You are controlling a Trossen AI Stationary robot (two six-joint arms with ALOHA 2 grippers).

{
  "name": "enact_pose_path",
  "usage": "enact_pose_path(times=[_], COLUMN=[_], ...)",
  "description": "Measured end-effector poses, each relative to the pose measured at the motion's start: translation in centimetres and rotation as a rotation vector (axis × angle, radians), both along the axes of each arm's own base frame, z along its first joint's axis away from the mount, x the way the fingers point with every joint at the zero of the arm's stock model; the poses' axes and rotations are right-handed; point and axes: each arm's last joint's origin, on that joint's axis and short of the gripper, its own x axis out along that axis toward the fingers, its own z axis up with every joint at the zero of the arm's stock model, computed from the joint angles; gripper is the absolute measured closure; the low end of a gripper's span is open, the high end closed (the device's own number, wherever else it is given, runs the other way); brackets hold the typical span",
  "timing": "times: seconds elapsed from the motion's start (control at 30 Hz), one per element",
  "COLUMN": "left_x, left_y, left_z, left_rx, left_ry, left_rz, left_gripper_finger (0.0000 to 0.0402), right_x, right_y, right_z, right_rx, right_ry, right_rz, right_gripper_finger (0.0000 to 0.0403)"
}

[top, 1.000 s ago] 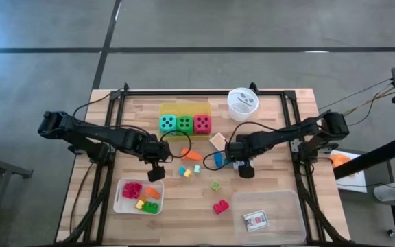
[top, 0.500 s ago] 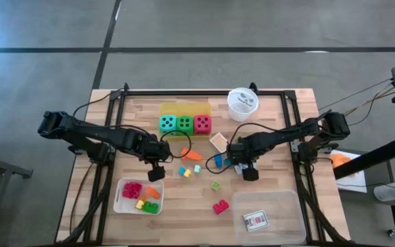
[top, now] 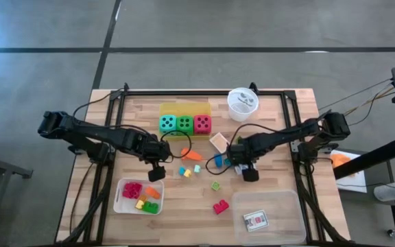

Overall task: Pick & Place Toys
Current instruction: Put the blue deck of cards into the transparent bin

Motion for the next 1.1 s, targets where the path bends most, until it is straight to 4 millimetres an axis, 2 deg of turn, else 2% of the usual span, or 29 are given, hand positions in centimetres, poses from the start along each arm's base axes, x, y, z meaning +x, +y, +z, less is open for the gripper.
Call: enact_pose_path(times=[0.17,0.5,0.67,0.83,1.1], left_x=[0.0,0.1,0.1,0.2,0.2], left_y=[0.0,0.0,0.0,0.0,0.0], left_z=[0.0,0.0,0.0,0.1,0.0], left_rx=[0.000,-0.002,-0.003,-0.003,-0.003], left_ry=[-0.002,-0.011,-0.015,-0.016,-0.018], left_rz=[0.000,0.000,0.001,0.001,0.001], left_gripper_finger=[0.0034,0.0034,0.0034,0.0034,0.0034], right_x=[0.1,0.8,0.8,0.7,0.7], right_y=[0.8,1.1,1.1,1.1,1.1], right_z=[-0.4,-3.1,-2.9,-2.4,-2.3], right_rx=[-0.006,-0.025,-0.025,-0.023,-0.031], right_ry=[0.011,0.111,0.106,0.085,0.086], right_rz=[0.069,0.073,0.057,0.053,0.027], right_gripper_finger=[0.0060,0.0060,0.0062,0.0099,0.0099])
